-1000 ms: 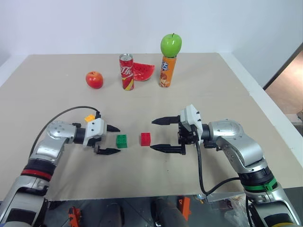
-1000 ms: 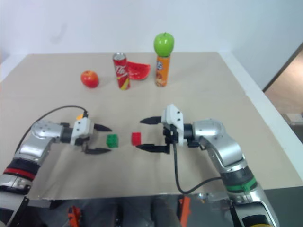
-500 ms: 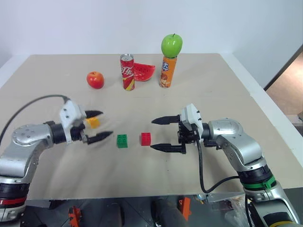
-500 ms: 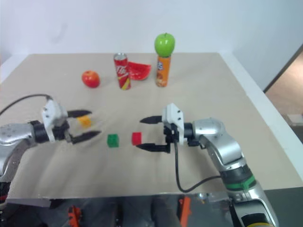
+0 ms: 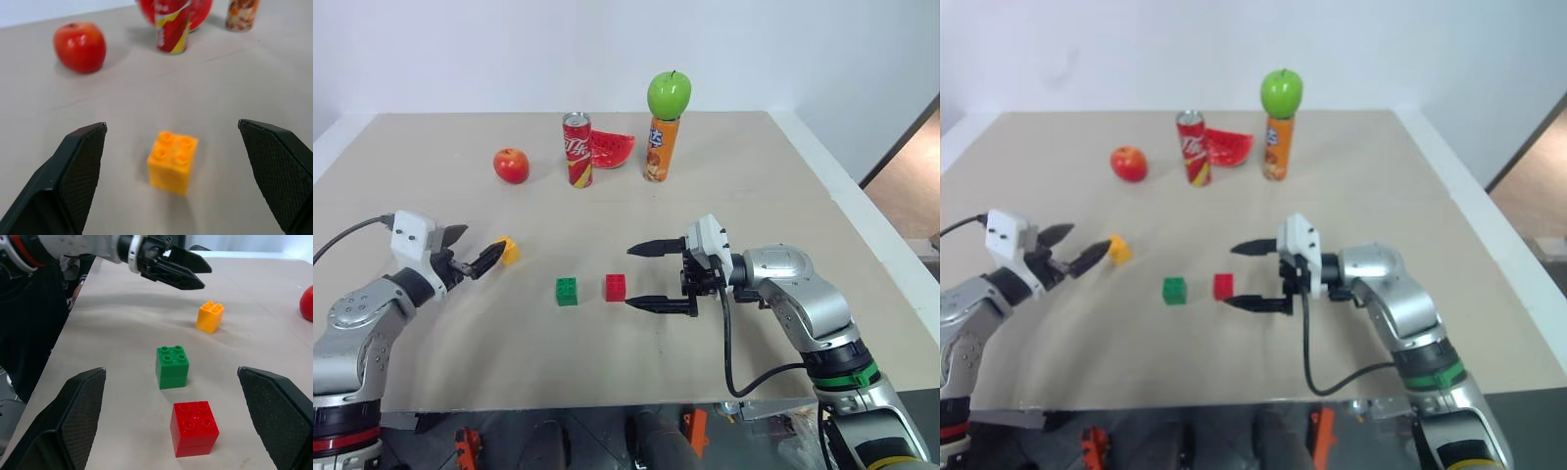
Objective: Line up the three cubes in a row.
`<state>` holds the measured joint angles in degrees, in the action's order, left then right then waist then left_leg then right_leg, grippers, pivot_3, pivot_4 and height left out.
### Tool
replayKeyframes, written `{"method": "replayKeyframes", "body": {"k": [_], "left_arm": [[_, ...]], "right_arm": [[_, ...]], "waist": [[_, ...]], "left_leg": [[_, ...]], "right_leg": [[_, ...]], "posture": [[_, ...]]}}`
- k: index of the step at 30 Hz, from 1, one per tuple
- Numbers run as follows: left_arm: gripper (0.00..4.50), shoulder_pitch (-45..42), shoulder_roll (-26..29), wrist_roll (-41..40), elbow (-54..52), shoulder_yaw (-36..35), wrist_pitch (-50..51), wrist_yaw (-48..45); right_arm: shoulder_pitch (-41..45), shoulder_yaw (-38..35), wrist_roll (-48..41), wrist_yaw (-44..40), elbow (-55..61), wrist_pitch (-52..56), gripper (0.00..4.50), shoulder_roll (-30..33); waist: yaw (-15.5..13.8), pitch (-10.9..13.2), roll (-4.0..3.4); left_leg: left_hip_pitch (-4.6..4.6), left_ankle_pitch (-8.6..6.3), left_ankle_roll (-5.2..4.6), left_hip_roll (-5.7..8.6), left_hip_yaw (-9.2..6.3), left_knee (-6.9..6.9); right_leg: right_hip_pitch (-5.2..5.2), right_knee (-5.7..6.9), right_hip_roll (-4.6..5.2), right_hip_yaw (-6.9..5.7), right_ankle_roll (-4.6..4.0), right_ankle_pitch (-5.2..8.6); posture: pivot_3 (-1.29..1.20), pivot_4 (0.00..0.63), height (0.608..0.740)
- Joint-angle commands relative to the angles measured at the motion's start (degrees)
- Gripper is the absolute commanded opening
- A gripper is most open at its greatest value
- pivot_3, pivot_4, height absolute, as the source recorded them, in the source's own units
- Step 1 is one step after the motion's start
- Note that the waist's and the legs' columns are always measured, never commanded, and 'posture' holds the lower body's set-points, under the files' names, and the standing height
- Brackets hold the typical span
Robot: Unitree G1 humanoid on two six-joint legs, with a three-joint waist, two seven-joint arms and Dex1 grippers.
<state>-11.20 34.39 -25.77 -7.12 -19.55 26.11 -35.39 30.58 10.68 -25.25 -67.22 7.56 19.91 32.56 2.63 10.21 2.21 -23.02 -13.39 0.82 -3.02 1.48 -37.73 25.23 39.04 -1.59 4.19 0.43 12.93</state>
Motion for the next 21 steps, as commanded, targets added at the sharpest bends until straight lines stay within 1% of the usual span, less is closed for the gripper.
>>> {"method": "replayKeyframes", "body": {"k": [1, 9, 11, 15, 21], "left_arm": [[4.46, -2.53, 1.37, 1.28, 3.57, 0.99, -3.61, -2.43], [4.46, -8.72, 3.74, 4.87, 16.78, 7.06, -8.56, -11.29], [4.46, -9.76, 4.14, 5.46, 18.95, 7.86, -9.35, -12.58], [4.46, -12.87, 4.68, 7.60, 24.36, 9.78, -12.56, -15.33], [4.46, -15.97, 4.23, 9.79, 30.44, 11.19, -16.25, -17.28]], "right_arm": [[1.02, -1.00, 0.09, -0.25, 0.98, -0.90, 4.50, 0.11], [0.06, -2.26, -1.44, 0.97, 2.53, 1.09, 4.50, -0.04], [-0.14, -2.78, -2.67, 1.58, 2.97, 2.27, 4.50, -0.38], [0.57, -6.02, -8.11, 5.03, 3.63, 7.47, 4.50, -2.77], [0.20, -6.81, -9.35, 6.26, 4.82, 8.97, 4.50, -3.07]], "waist": [[-0.01, 0.00, 0.00], [0.00, 0.00, 0.00], [0.03, 0.00, 0.00], [0.01, 0.00, 0.00], [0.00, 0.00, 0.00]], "left_leg": [[0.00, 0.00, 0.00, 0.00, 0.00, 0.00], [-0.03, 0.00, 0.00, 0.01, 0.01, 0.01], [-0.03, 0.00, 0.00, 0.01, 0.01, 0.01], [-0.04, 0.00, 0.00, 0.00, 0.00, 0.01], [-0.07, 0.00, 0.00, 0.01, 0.01, 0.01]], "right_leg": [[0.00, 0.00, 0.00, 0.00, 0.00, 0.00], [0.02, -0.01, 0.00, 0.00, -0.01, 0.01], [0.02, -0.01, -0.01, 0.00, -0.01, 0.01], [0.03, -0.01, -0.01, 0.00, -0.02, 0.00], [0.02, -0.01, 0.01, -0.01, -0.01, 0.01]], "posture": [[0.00, 0.150, 0.740], [0.00, 0.150, 0.740], [0.00, 0.150, 0.740], [0.00, 0.150, 0.740], [0.00, 0.150, 0.740]]}}
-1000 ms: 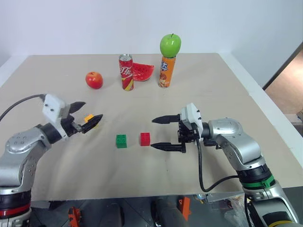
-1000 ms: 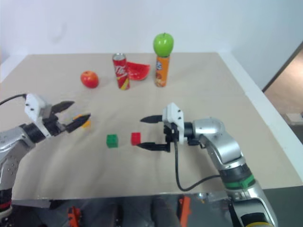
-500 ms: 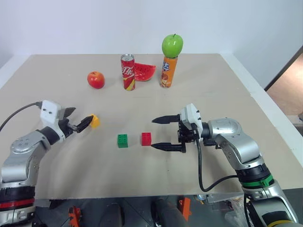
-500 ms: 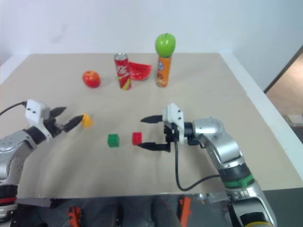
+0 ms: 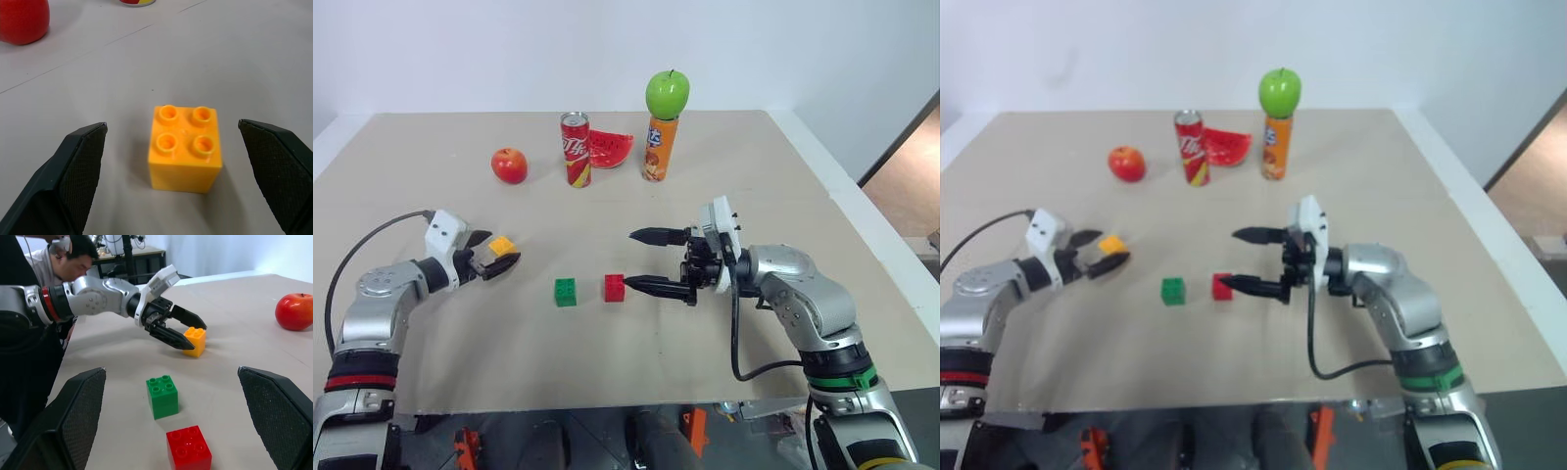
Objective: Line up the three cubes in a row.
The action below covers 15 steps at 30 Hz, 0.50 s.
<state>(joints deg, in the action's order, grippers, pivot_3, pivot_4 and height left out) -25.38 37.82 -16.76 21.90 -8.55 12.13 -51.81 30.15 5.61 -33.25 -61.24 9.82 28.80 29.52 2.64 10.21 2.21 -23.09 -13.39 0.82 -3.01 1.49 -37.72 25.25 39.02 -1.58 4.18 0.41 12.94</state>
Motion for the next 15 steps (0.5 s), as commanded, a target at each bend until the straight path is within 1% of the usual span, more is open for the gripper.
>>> {"method": "replayKeyframes", "body": {"k": [1, 5, 6, 9, 13, 14, 15], "left_arm": [[4.46, -2.19, 0.68, 1.02, 2.12, 0.29, -2.68, -1.07], [4.46, -3.38, 0.20, 1.55, 4.75, 0.92, -4.10, -2.33], [3.91, -3.52, 0.17, 1.83, 5.39, 1.23, -4.47, -2.50], [3.01, -4.00, -0.21, 2.55, 7.43, 1.87, -5.68, -2.74], [1.59, -4.16, -0.48, 3.11, 8.60, 2.03, -6.43, -2.95], [1.33, -4.05, -0.49, 3.15, 8.60, 2.00, -6.50, -2.94], [1.33, -3.93, -0.46, 3.22, 8.60, 1.96, -6.59, -2.80]], "right_arm": [[0.55, -1.71, -1.32, 0.32, 2.67, 0.03, 4.50, 0.09], [0.29, -1.49, -0.61, 0.41, 2.61, -0.65, 4.50, 0.42], [0.16, -1.48, -0.47, 0.46, 2.73, -0.77, 4.50, 0.51], [-0.06, -1.30, -0.11, 0.54, 2.78, -1.04, 4.50, 0.68], [-0.29, -1.12, 0.22, 0.62, 2.87, -1.25, 4.50, 0.81], [-0.39, -1.10, 0.31, 0.65, 3.00, -1.25, 4.50, 0.87], [-0.48, -1.11, 0.36, 0.68, 3.13, -1.22, 4.50, 0.92]], "waist": [[0.00, 0.00, 0.00], [0.01, 0.00, 0.00], [0.02, 0.00, 0.00], [0.02, 0.00, 0.00], [0.01, 0.00, 0.00], [0.01, 0.00, 0.00], [0.01, 0.00, 0.00]], "left_leg": [[-0.01, 0.00, 0.00, 0.00, 0.00, 0.00], [0.00, 0.00, 0.00, 0.00, -0.01, 0.00], [0.00, 0.00, 0.00, -0.01, -0.01, 0.00], [-0.01, 0.00, 0.00, 0.00, -0.01, 0.00], [-0.01, 0.00, 0.00, -0.01, -0.01, 0.00], [-0.01, 0.00, 0.00, 0.00, -0.01, 0.00], [-0.01, 0.00, 0.00, 0.00, -0.01, 0.00]], "right_leg": [[0.00, 0.00, 0.00, 0.00, 0.00, 0.00], [0.01, 0.00, -0.01, -0.01, 0.00, 0.00], [0.01, 0.00, -0.01, -0.01, 0.00, 0.00], [0.01, 0.00, -0.01, 0.00, 0.00, 0.00], [0.01, 0.00, -0.01, -0.01, 0.00, 0.00], [0.01, 0.00, -0.01, -0.01, 0.00, 0.00], [0.01, 0.00, -0.01, -0.01, 0.00, 0.00]], "posture": [[0.00, 0.150, 0.740], [0.00, 0.150, 0.740], [0.00, 0.150, 0.740], [0.00, 0.150, 0.740], [0.00, 0.150, 0.740], [0.00, 0.150, 0.740], [0.00, 0.150, 0.740]]}}
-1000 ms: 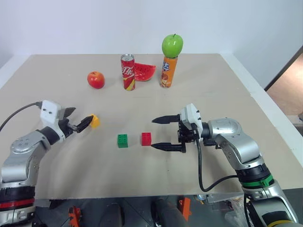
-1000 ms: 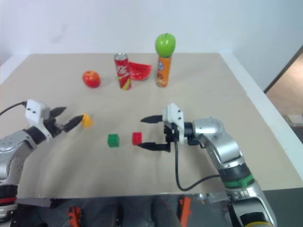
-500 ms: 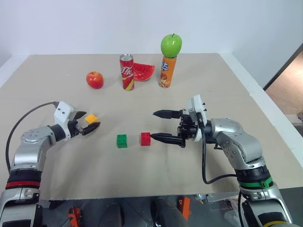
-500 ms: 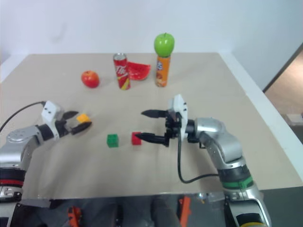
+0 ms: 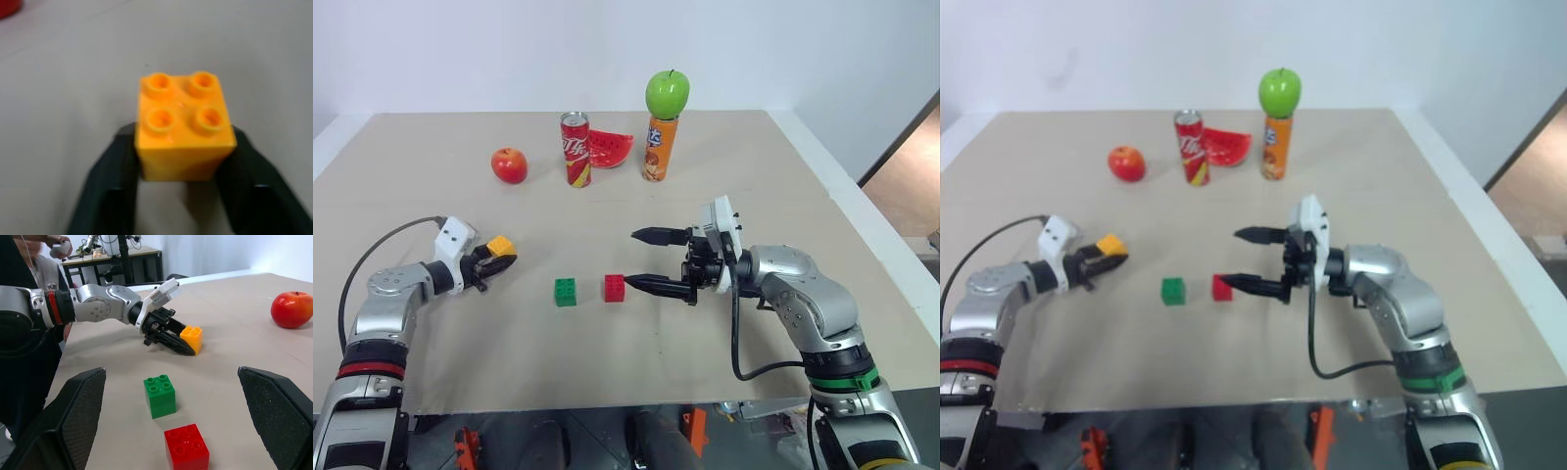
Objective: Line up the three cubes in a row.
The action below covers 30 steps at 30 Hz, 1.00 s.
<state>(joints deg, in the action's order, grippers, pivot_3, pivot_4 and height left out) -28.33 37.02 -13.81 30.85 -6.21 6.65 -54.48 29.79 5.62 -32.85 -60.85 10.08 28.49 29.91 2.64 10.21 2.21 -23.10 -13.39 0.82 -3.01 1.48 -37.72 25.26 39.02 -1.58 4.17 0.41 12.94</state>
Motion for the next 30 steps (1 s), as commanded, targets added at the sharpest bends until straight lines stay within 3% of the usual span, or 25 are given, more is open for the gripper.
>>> {"method": "replayKeyframes", "body": {"k": [1, 10, 17, 23, 30], "left_arm": [[1.34, -0.80, 0.46, 0.35, -0.32, -0.51, -1.30, 0.07], [1.34, 2.83, 2.10, -1.66, -7.20, -2.12, -3.73, -2.89], [1.34, 8.29, 6.05, -8.18, -16.78, -1.08, -4.71, -18.93], [1.34, 7.05, 7.17, -9.04, -13.01, 0.93, -6.40, -29.21], [1.34, 5.24, 5.80, -7.24, -6.95, 2.70, -10.61, -32.89]], "right_arm": [[-0.16, -1.06, 0.09, 0.28, 2.93, -0.92, 4.50, 0.62], [0.56, -0.41, 1.23, -0.28, 2.50, -1.40, 4.50, 0.80], [1.60, -0.08, 1.90, -1.50, 1.42, -2.19, 4.50, 1.08], [2.34, 0.02, 2.48, -2.41, 0.94, -2.25, 4.50, 1.45], [2.39, -0.25, 2.59, -2.45, 1.43, -1.36, 4.50, 2.53]], "waist": [[0.00, 0.00, 0.00], [0.03, 0.00, 0.00], [0.08, 0.00, 0.00], [0.04, 0.01, -0.01], [0.02, 0.01, -0.01]], "left_leg": [[0.00, 0.00, 0.00, 0.00, 0.00, 0.00], [-0.02, 0.00, 0.00, -0.02, 0.00, 0.00], [-0.01, 0.00, 0.00, -0.03, 0.01, 0.00], [0.00, 0.00, 0.00, -0.04, 0.01, 0.01], [-0.02, 0.00, -0.01, -0.04, 0.02, 0.02]], "right_leg": [[0.00, 0.00, 0.00, 0.00, 0.00, 0.00], [0.02, 0.00, -0.01, 0.01, 0.00, 0.00], [0.03, 0.00, 0.00, 0.00, 0.00, 0.00], [0.04, 0.01, -0.03, -0.02, -0.04, 0.02], [0.05, 0.00, -0.03, -0.01, -0.05, 0.04]], "posture": [[0.00, 0.150, 0.740], [0.00, 0.150, 0.740], [0.00, 0.150, 0.740], [0.00, 0.150, 0.740], [0.00, 0.150, 0.740]]}}
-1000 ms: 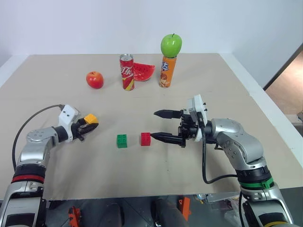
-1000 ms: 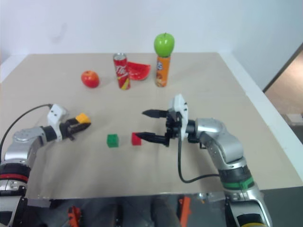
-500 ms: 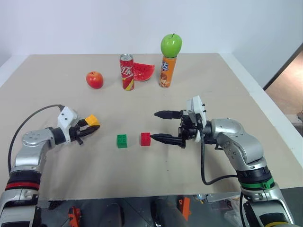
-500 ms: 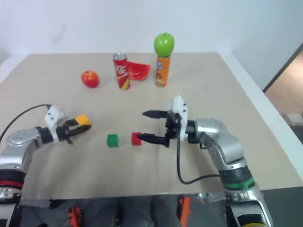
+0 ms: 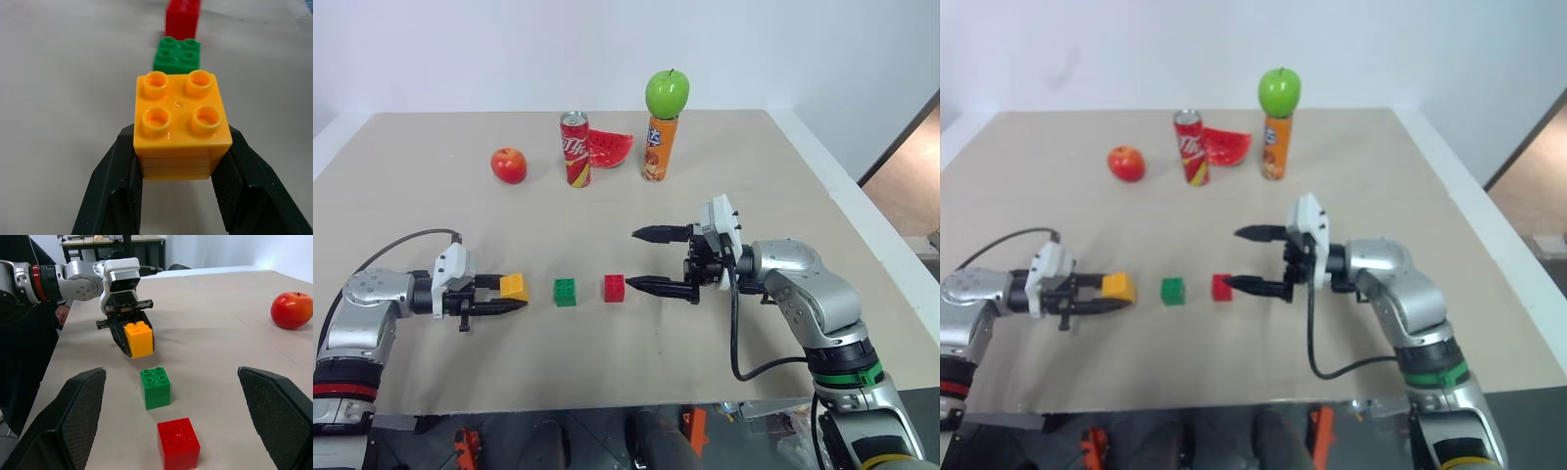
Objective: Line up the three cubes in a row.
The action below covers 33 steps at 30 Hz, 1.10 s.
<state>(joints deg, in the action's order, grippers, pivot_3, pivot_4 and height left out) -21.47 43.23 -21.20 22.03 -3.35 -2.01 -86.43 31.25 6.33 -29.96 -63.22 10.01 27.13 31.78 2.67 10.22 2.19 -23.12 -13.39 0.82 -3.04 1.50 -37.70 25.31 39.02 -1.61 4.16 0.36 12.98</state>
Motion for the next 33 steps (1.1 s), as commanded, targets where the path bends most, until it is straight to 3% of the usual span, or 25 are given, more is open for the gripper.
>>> {"method": "replayKeyframes", "body": {"k": [1, 17, 33], "left_arm": [[1.34, -2.21, -0.64, 0.58, 3.09, 0.08, -2.69, -0.87], [1.34, -5.42, 1.33, 3.47, 11.21, 3.86, -12.19, -6.07], [1.34, -7.87, -1.99, 7.08, 15.88, 5.29, -16.08, -4.79]], "right_arm": [[0.83, -1.09, -0.40, -0.03, 1.72, 0.17, 4.50, 0.85], [-0.46, -1.83, -1.67, -0.61, 3.76, 1.51, 4.50, 2.82], [-1.32, -1.49, -1.18, -0.47, 4.19, 1.07, 4.50, 3.09]], "waist": [[-0.01, 0.00, 0.00], [0.01, 0.00, 0.00], [-0.09, 0.00, 0.00]], "left_leg": [[0.00, 0.00, 0.00, 0.00, -0.01, 0.00], [-0.01, 0.00, 0.00, -0.01, -0.02, 0.01], [-0.01, 0.00, 0.00, 0.03, -0.01, -0.01]], "right_leg": [[0.00, 0.00, 0.00, -0.01, 0.00, 0.00], [0.01, 0.00, -0.01, -0.01, 0.00, 0.00], [-0.02, 0.00, 0.02, -0.01, 0.02, -0.01]], "posture": [[0.00, 0.150, 0.740], [0.00, 0.150, 0.740], [0.00, 0.150, 0.740]]}}
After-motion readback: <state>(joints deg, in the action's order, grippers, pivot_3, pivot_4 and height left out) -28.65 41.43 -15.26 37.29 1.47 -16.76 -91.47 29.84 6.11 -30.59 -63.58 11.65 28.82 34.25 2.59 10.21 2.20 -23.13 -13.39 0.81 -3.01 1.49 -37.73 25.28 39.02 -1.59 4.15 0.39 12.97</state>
